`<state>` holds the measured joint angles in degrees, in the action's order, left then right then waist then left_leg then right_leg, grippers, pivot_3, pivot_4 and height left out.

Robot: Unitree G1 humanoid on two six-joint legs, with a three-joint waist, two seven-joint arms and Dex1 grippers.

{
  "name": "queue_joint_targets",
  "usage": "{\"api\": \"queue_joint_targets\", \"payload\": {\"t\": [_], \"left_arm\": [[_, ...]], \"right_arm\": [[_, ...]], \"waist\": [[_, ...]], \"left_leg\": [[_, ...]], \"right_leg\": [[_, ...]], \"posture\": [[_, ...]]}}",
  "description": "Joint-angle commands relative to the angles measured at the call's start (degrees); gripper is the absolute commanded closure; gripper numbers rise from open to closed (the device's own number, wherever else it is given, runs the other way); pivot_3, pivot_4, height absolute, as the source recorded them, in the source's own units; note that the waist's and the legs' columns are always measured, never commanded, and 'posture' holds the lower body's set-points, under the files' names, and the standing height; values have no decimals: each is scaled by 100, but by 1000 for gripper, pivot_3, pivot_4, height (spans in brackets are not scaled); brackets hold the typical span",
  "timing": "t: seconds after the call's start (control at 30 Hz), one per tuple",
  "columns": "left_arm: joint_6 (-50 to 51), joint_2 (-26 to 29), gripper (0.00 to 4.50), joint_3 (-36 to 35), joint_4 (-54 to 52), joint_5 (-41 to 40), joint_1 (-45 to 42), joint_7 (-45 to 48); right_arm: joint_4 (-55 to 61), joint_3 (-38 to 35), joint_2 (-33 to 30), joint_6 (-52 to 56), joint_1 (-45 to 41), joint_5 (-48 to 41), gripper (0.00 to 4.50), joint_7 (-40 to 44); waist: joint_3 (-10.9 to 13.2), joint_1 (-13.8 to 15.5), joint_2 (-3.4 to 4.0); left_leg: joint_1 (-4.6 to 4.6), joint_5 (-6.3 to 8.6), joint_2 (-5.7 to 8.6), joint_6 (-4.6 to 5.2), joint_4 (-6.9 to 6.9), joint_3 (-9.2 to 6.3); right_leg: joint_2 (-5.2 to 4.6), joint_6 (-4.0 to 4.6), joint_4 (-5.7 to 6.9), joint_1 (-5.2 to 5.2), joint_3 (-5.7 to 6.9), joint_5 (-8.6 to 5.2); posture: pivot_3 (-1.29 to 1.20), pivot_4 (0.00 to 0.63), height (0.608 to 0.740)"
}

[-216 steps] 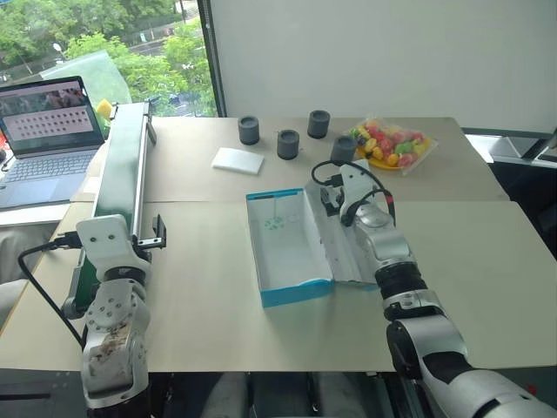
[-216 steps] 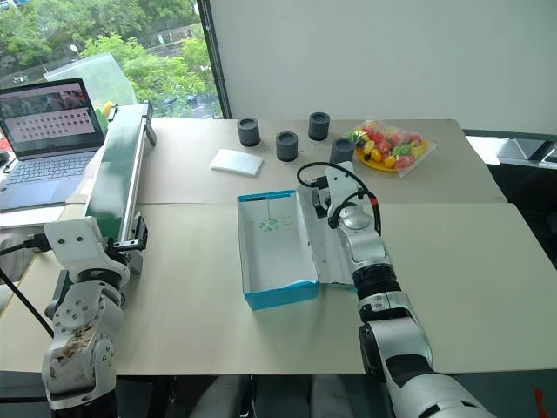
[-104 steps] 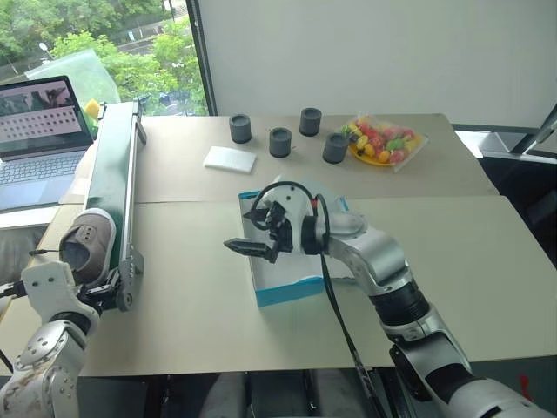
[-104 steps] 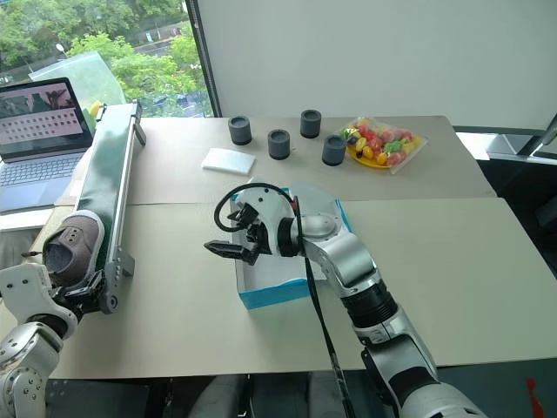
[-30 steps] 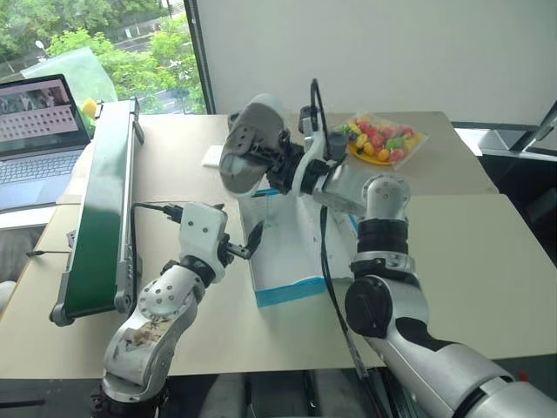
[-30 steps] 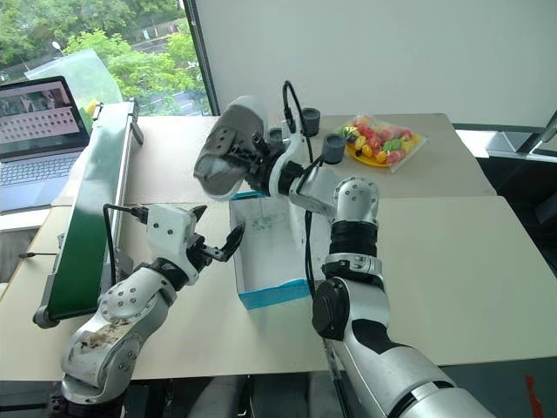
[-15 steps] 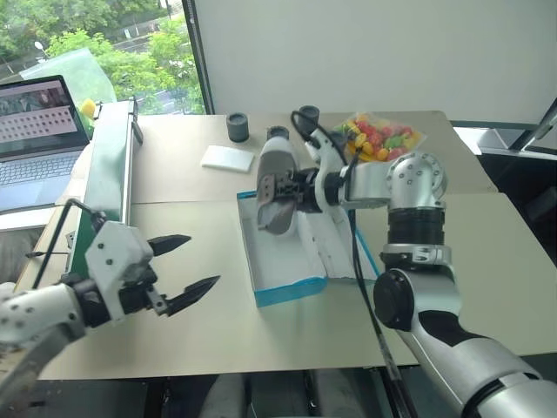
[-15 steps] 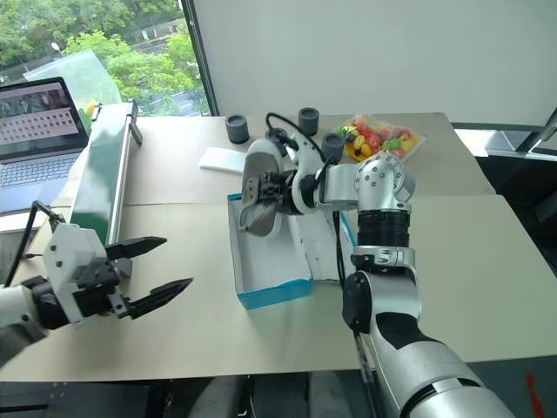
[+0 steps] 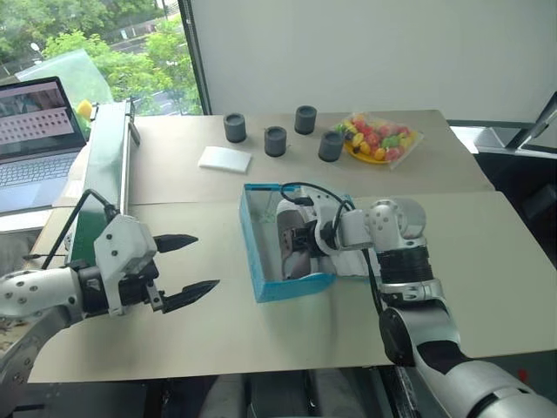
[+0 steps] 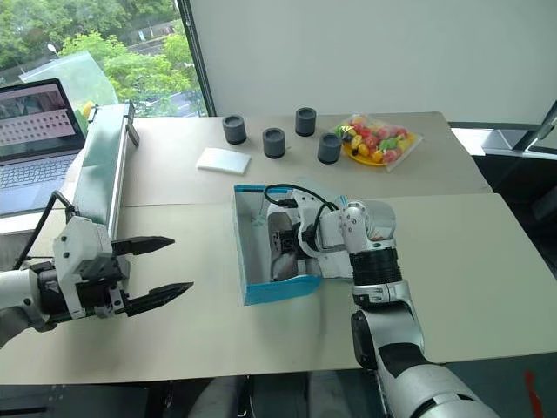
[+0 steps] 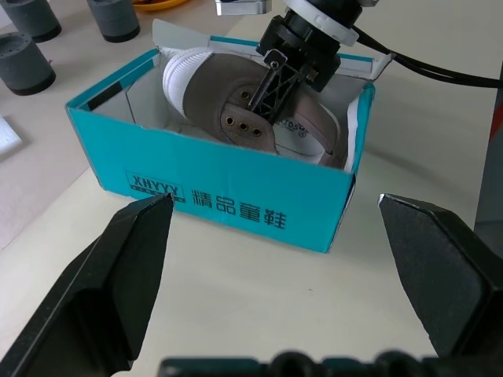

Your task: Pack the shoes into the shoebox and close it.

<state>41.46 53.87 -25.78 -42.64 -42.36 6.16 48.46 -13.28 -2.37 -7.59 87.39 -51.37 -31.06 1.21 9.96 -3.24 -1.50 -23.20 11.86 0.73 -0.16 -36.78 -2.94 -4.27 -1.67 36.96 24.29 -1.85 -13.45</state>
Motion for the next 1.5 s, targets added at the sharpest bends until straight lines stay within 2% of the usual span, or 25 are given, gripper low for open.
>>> {"api": "queue_joint_targets", "payload": {"t": [0.03,0.13,0.17,0.2,0.3,0.33,0.4,0.63,0.87,0.97,1.07,1.13,1.2,1.23,1.3,1.33,1.5], "left_arm": [[-174,-10,32,0,-120,34,-31,-26],[-178,-20,32,24,-153,33,-47,-67],[-175,-23,0,29,-164,29,-51,-82],[-177,-24,0,27,-175,26,-48,-90],[-185,-28,0,13,-193,23,-21,-100],[-188,-31,0,3,-198,23,-9,-101],[-193,-34,0,-12,-206,23,11,-103],[-247,-24,0,-36,-152,76,37,-74],[-404,-342,0,111,27,475,35,-561],[-450,-1038,0,304,113,967,-172,-1653],[-384,-1982,0,409,147,1551,-385,-2994],[-276,-2568,0,385,183,1910,-522,-3815],[-203,-2917,0,352,224,2351,-516,-4421],[-83,-3163,0,170,289,2484,-499,-4798],[29,-3377,0,-12,378,2687,-419,-5130],[31,-3298,0,50,433,2826,-236,-5062],[-80,-3242,0,-60,571,2932,249,-4814]], "right_arm": [[93,72,59,-152,-90,118,4049,231],[44,-15,180,-65,-140,172,4049,299],[40,-68,221,-51,-149,187,3123,306],[36,-142,269,-29,-165,195,3068,311],[39,-230,359,17,-245,246,2070,323],[41,-244,384,21,-283,258,1608,336],[58,-333,447,-1,-391,278,1062,362],[301,-298,480,-318,-755,404,1062,474],[868,313,112,-1614,-1023,594,1062,1185],[1432,901,-249,-2662,-661,745,1062,1958],[2026,1113,-466,-3371,-210,632,1062,2657],[2431,1246,-634,-3882,141,550,1062,3215],[2747,1378,-796,-4288,560,474,1062,3755],[2877,1638,-1020,-4754,893,613,1062,4190],[2956,1993,-1307,-5351,1292,842,1062,4694],[2913,2074,-1325,-5516,1422,880,1062,4790],[2539,2158,-1052,-5947,1673,956,1062,4826]], "waist": [[0,-18,0],[-1,-39,-1],[-1,-50,-1],[-1,-61,-1],[-1,-71,-1],[-1,-70,-1],[-1,-66,-1],[0,-55,0],[1,-59,1],[1,-48,1],[-2,-4,-6],[-3,55,-10],[-4,70,-11],[-6,85,-14],[-13,93,-25],[-14,83,-27],[-13,75,-28]], "left_leg": [[0,0,0,0,0,0],[0,0,0,0,0,0],[0,0,0,0,0,0],[0,0,-1,0,0,0],[4,0,-3,0,0,2],[5,0,-3,0,0,2],[4,0,-3,0,0,2],[-3,0,-1,0,0,2],[-3,0,-1,0,0,2],[-2,1,0,1,2,1],[0,2,2,1,1,-1],[-4,2,-2,0,-4,-4],[-4,2,-3,0,-7,-4],[-3,2,-2,0,-8,-4],[5,3,1,-1,-6,-5],[4,3,1,-1,-5,-5],[19,3,1,-2,-7,-4]], "right_leg": [[1,0,0,0,0,0],[0,0,0,0,-1,0],[0,0,0,0,-1,0],[1,0,0,0,-2,0],[3,2,4,-1,-4,1],[4,2,4,-1,-5,1],[4,2,5,0,-5,1],[1,1,2,6,-5,1],[0,1,3,8,-5,1],[-2,0,2,6,-5,0],[-4,-3,-1,0,-4,1],[-7,-5,3,2,-4,3],[-8,-7,5,2,-5,4],[-9,-7,8,3,-7,5],[-9,-7,3,-7,-6,4],[-8,-7,1,-6,-6,4],[-4,-2,13,-4,-23,7]], "posture": [[0,150,727],[0,150,727],[0,150,727],[0,150,727],[0,150,727],[0,150,727],[0,150,727],[0,150,727],[0,150,727],[0,150,727],[0,150,727],[0,150,727],[0,150,727],[0,150,727],[0,150,727],[0,150,727],[0,150,727]]}}
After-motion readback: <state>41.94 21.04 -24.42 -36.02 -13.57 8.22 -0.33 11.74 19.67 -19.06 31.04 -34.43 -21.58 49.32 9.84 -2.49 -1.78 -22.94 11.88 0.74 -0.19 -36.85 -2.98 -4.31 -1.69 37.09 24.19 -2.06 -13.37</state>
